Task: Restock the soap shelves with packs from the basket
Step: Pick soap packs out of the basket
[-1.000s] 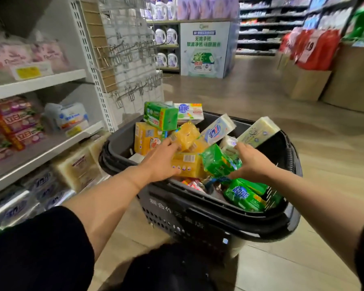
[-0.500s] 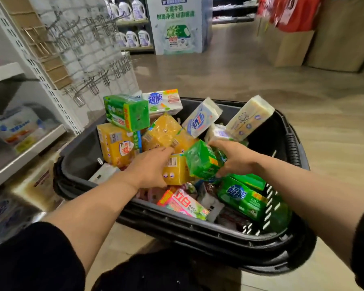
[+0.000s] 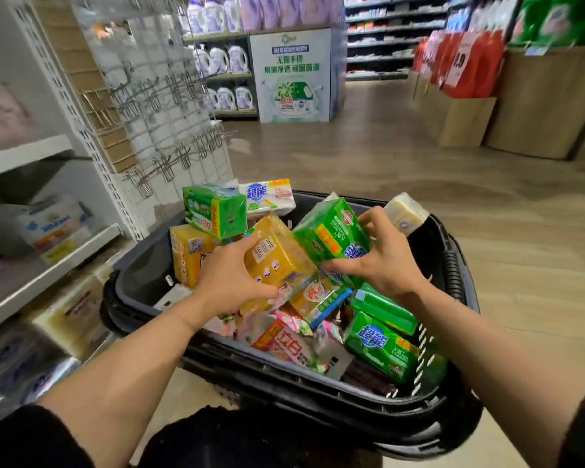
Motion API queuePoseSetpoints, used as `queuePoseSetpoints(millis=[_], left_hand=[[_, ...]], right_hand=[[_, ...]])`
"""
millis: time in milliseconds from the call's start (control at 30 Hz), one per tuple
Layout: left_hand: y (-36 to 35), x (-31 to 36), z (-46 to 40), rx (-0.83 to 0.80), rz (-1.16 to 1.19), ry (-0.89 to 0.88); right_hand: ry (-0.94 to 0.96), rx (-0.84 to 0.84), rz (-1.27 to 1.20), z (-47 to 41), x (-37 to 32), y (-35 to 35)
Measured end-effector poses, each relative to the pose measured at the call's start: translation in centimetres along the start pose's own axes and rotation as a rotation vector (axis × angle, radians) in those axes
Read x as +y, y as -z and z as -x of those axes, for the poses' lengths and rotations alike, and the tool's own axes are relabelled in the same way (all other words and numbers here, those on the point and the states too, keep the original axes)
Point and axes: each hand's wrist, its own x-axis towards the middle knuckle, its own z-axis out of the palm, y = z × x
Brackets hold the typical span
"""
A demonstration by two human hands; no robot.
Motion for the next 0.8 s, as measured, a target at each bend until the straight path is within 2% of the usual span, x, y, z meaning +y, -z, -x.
queuePoseSetpoints(millis=[167, 400, 567, 700, 800], left_hand=[[3.6, 2.2, 2.1, 0.111, 0.019, -0.023], [10.4, 2.2, 8.2, 0.333, 0.063, 0.054], [16.1, 0.3, 15.5, 0.474, -0.041, 0.156], [19.8, -2.9, 23.3, 0.597, -0.100, 0.262], [21.8, -5.9, 29.4, 0.640, -0.155, 0.375]], right_hand=[[0.021, 0.047, -0.126, 0.4, -3.1, 1.4], [0.109, 0.018, -0.352, 1.6, -10.6, 0.0], [0.136, -0.106, -0.533, 3.9, -16.9, -4.7], [0.116, -0.317, -0.662, 6.8, -21.8, -10.9], [0.144, -0.441, -0.659, 10.1, -25.1, -15.7]])
